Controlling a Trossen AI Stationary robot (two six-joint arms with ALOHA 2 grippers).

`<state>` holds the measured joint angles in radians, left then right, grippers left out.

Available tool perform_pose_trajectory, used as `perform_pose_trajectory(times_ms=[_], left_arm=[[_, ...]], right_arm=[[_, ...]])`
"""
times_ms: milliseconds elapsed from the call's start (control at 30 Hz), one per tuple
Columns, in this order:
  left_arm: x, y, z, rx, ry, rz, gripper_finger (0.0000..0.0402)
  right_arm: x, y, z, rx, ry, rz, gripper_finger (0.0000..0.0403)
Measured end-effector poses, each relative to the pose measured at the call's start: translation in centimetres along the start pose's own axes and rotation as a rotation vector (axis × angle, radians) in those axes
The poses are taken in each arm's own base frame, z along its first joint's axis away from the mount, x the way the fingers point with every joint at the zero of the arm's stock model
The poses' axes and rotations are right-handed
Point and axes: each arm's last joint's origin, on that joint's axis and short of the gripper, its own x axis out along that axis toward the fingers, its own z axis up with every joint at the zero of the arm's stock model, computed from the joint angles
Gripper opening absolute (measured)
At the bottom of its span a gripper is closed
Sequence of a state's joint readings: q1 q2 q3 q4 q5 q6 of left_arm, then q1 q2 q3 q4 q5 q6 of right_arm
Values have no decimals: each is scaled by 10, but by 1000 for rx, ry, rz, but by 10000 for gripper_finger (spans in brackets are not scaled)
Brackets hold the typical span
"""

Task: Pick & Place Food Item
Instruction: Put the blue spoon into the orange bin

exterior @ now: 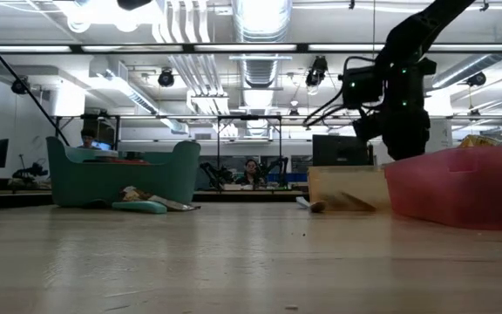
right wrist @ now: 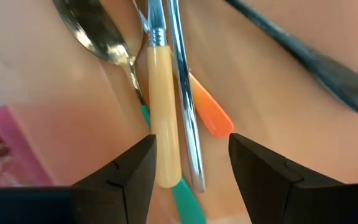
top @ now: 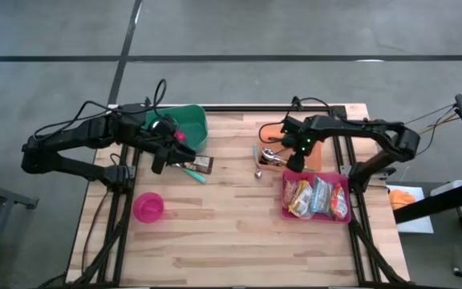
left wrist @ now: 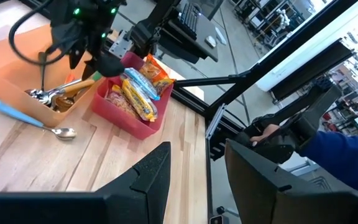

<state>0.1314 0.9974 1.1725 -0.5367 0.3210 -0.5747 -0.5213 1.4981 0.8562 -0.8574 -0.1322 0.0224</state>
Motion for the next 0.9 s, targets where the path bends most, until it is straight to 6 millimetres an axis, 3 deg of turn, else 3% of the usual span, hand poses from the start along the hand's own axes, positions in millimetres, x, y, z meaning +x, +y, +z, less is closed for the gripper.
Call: perform_pose_trajectory(times_ms=[200,300,500,667,900], left_arm=[[0,1,-2,-6,15,10,153],[0,1,-2,-6,15,10,153],[0,1,-1,30,11,17,153],[0,2,-1,48,-7,44,153],[0,2,-1,49,-9,47,153]], right_arm=[[-27,5,-4,85,-129,7,198],[-45,17,1,104,-269,38,191],[-69,63,18,-78,-419,111,111],[-59,90,43,-188,-396,119,21],[-34,113,87,-293,-298,96,9]])
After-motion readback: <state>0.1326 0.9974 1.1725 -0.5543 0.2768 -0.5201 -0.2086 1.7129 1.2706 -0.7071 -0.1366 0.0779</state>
